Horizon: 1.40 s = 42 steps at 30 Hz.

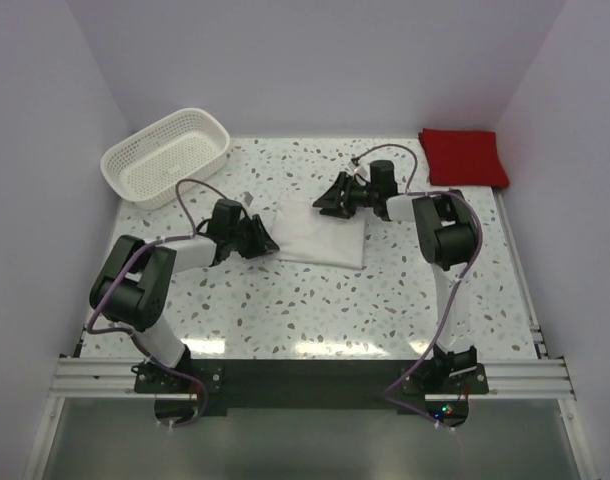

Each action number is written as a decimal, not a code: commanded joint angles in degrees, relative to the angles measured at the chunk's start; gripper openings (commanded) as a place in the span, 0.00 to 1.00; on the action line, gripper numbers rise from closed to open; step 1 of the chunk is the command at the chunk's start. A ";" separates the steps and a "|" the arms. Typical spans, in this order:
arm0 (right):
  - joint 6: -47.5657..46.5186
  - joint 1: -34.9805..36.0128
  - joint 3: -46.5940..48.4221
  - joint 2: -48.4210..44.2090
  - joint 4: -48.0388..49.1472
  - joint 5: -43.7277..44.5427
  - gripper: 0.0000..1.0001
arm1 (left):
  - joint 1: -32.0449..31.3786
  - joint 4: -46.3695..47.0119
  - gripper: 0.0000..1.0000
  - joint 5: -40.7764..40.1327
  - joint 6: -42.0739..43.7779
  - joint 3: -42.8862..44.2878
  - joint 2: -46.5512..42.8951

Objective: Fold and stack the t-shirts
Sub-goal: Fold the tshirt, then neatly place the folded tshirt to the corner

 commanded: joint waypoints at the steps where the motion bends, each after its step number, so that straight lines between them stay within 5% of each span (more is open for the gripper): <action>1: -6.50 -0.90 0.72 -8.09 -6.31 -0.52 0.55 | 0.77 -4.08 0.36 -2.88 1.98 0.32 -4.40; 6: -21.59 -1.60 1.42 -18.98 -30.69 10.19 0.62 | -2.30 -13.63 0.49 -9.70 6.99 3.31 -10.30; 9: -27.33 -2.30 -0.15 -25.40 -41.35 16.25 0.66 | -9.75 -18.31 0.56 -17.43 11.47 7.09 -13.81; 15: -29.47 -6.52 -8.06 -37.53 -55.44 34.53 0.80 | -22.32 -21.66 0.61 -27.81 19.91 15.87 -11.29; 22: -24.54 -14.08 -21.59 -49.84 -54.14 37.36 0.98 | -34.11 -23.08 0.62 -33.37 32.29 29.83 -0.04; 27: -22.96 -14.61 -27.14 -55.29 -53.18 38.51 0.99 | -39.39 -25.71 0.59 -35.92 37.23 37.93 10.67; 42: -23.83 -16.63 -34.87 -57.67 -50.37 33.51 0.98 | -41.86 -24.49 0.55 -33.02 39.43 44.27 23.70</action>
